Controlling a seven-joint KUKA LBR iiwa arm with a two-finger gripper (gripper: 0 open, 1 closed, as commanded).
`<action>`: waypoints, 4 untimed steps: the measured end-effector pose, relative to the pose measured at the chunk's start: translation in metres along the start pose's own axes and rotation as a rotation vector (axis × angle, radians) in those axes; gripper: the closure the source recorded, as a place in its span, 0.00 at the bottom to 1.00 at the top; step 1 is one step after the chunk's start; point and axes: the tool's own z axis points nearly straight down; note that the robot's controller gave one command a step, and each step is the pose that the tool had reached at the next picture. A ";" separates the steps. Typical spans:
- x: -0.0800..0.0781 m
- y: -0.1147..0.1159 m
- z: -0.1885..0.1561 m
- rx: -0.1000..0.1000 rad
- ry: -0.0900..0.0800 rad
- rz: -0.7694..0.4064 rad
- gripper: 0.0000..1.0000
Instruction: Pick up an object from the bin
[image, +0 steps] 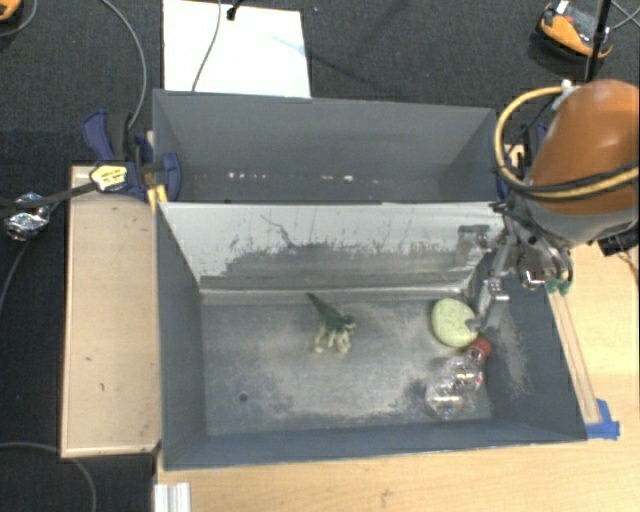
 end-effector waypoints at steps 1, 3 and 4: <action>-0.001 0.000 -0.005 0.001 -0.008 -0.002 0.00; -0.017 -0.062 0.079 0.001 -0.006 -0.078 0.00; -0.019 -0.071 0.093 0.002 -0.015 -0.065 0.00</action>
Offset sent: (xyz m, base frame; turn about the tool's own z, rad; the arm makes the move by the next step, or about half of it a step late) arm 0.0108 -0.0722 -0.1636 0.1025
